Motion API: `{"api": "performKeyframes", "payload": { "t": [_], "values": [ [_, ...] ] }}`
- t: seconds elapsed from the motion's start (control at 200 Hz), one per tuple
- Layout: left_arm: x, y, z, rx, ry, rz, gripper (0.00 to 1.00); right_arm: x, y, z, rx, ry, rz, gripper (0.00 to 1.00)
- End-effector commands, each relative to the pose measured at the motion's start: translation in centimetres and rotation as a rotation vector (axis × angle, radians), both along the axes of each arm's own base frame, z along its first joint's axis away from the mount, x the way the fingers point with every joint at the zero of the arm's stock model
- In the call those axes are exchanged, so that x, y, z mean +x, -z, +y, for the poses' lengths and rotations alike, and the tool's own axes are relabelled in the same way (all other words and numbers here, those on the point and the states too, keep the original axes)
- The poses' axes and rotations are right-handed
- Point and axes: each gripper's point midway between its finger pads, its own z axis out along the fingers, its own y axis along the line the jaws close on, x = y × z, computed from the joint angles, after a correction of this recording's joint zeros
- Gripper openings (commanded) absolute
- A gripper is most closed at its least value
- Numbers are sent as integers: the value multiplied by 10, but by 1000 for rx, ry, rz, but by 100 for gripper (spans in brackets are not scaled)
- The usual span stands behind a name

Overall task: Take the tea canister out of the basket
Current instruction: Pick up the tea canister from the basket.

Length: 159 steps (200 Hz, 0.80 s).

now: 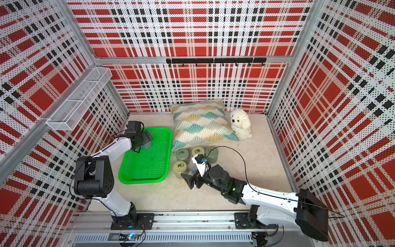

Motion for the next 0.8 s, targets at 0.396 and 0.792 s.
{"api": "performKeyframes", "payload": {
  "t": [0.396,0.792],
  "values": [
    [27,36,1,72,12,93,99,-1,-12,0,27,-1,-6,100],
    [26,19,-5,94,32,63,66,0,-10,0,14,7,-1,100]
  ]
}}
